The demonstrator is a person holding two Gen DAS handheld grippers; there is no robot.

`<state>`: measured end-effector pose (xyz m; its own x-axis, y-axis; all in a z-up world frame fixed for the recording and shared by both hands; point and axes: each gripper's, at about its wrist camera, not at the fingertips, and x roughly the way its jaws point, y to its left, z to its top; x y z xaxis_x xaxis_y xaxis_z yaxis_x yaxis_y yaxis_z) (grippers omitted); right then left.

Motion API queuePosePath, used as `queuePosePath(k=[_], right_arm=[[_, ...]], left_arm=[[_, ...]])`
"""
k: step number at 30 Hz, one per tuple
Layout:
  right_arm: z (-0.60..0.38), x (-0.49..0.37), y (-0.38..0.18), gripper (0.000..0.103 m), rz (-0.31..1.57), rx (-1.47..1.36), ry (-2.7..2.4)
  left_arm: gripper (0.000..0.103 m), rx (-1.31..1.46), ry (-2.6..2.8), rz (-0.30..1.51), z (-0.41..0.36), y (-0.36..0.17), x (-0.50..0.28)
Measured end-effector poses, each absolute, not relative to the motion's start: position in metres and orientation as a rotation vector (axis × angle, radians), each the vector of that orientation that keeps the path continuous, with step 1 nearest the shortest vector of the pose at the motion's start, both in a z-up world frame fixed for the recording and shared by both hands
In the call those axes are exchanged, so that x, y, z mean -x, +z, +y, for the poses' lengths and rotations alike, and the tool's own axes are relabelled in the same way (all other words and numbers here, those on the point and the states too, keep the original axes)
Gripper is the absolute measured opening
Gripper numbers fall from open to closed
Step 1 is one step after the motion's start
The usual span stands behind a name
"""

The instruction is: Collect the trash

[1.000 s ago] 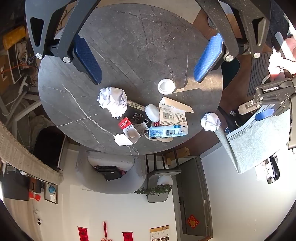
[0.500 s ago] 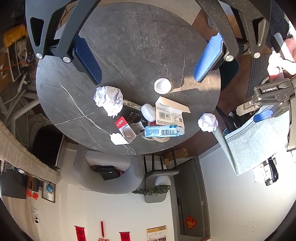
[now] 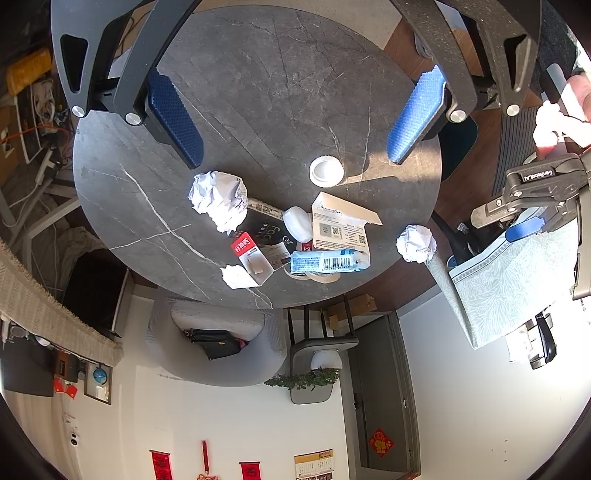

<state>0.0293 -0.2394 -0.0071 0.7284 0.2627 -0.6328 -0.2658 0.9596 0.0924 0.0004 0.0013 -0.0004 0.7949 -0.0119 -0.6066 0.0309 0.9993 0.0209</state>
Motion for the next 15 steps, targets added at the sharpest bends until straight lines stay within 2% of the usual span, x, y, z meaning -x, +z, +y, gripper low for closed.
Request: queuePosePath(k=[15], right_arm=[[-0.2437,-0.0288,-0.0062,0.100,0.699,-0.002,0.292]], left_arm=[[0.100,-0.028,-0.026,0.654,-0.0008,-0.0010,-0.0011]])
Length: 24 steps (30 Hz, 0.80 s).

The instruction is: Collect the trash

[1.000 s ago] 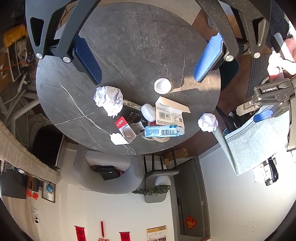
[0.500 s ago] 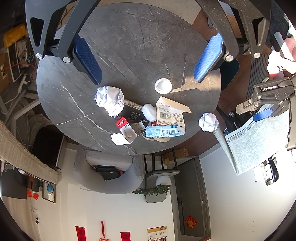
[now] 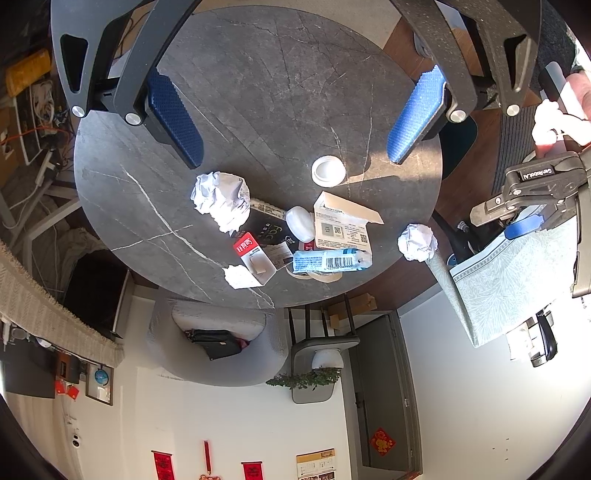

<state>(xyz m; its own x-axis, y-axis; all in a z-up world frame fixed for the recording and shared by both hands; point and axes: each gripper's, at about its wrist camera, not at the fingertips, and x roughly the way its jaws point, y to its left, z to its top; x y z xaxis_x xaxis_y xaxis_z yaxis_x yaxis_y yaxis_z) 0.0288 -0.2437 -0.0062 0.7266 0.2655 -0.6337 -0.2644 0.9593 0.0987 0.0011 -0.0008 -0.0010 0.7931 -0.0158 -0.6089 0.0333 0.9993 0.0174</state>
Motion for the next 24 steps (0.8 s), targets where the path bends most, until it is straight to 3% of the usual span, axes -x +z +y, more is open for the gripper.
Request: queuePosePath(k=[24], right_arm=[[-0.2529,-0.0285,-0.0039,0.100,0.704,0.000,0.283]], left_arm=[[0.100,-0.029,-0.031,0.659,-0.0099,-0.0032,-0.0019]])
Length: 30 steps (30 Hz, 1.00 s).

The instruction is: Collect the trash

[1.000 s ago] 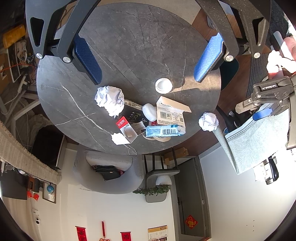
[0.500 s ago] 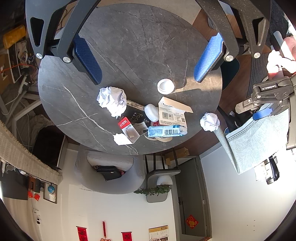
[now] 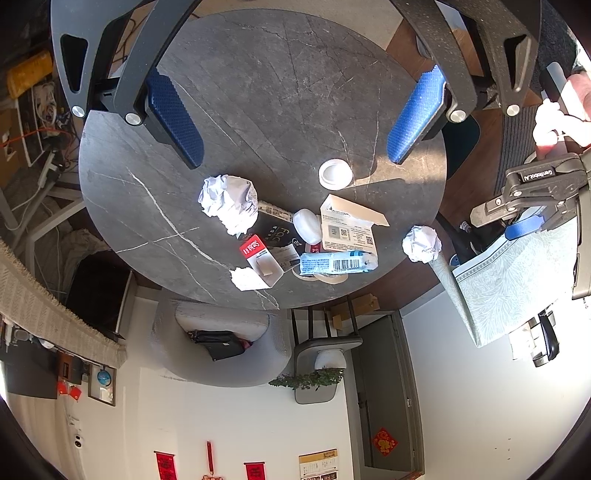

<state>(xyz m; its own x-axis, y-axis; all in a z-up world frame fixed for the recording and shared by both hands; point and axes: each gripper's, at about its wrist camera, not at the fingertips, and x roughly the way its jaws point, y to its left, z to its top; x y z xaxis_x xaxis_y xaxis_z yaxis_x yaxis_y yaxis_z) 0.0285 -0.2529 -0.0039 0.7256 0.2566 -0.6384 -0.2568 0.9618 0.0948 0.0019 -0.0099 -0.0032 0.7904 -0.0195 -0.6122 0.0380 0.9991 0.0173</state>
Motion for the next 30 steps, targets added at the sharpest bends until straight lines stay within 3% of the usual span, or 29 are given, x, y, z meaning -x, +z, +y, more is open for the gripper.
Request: queuePosePath(k=[30], right_arm=[[-0.241,-0.030,0.000,0.100,0.695,-0.001,0.309]], left_arm=[[0.100,0.016,-0.063,0.679,-0.001,-0.006,-0.005]])
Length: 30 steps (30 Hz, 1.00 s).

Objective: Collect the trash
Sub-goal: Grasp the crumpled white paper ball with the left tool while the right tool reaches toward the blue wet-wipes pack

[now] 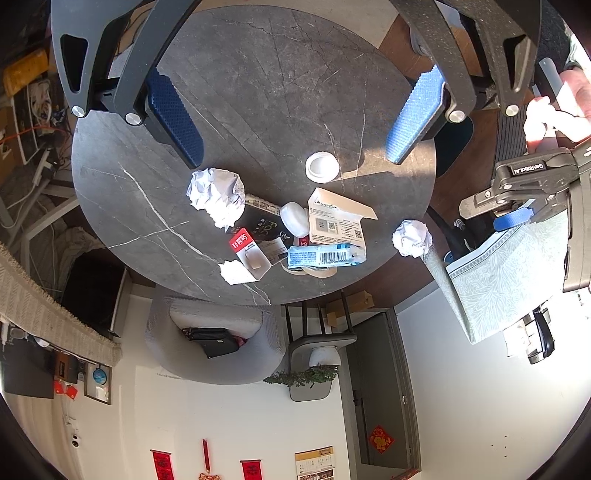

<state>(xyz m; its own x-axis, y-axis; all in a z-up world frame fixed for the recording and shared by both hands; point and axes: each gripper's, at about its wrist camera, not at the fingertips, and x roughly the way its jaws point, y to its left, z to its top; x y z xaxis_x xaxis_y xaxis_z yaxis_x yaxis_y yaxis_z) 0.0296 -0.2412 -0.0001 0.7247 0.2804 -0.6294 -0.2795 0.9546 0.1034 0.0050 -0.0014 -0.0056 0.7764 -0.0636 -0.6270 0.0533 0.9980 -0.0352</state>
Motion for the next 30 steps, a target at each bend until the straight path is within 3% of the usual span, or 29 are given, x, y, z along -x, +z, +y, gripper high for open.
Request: queuePosePath(k=[6,11,24,28,30], right_arm=[[-0.227,-0.032,0.003,0.089,0.693,0.007,0.355],[-0.218,-0.035,0.007,0.077,0.681,0.013,0.383],[-0.214,-0.050,0.001,0.076,0.704,-0.031,0.421],[-0.208,-0.065,0.008,0.077,0.699,-0.005,0.483],[-0.211,-0.074,0.014,0.084,0.688,-0.028,0.504]], left_arm=[[0.092,0.057,-0.141,0.666,0.011,-0.003,-0.010],[0.059,0.033,-0.192,0.694,0.010,-0.006,-0.030],[0.057,-0.035,-0.165,0.715,0.005,-0.037,-0.099],[0.045,-0.024,-0.188,0.731,0.004,-0.042,-0.110],[0.042,-0.015,-0.201,0.734,0.005,-0.043,-0.114]])
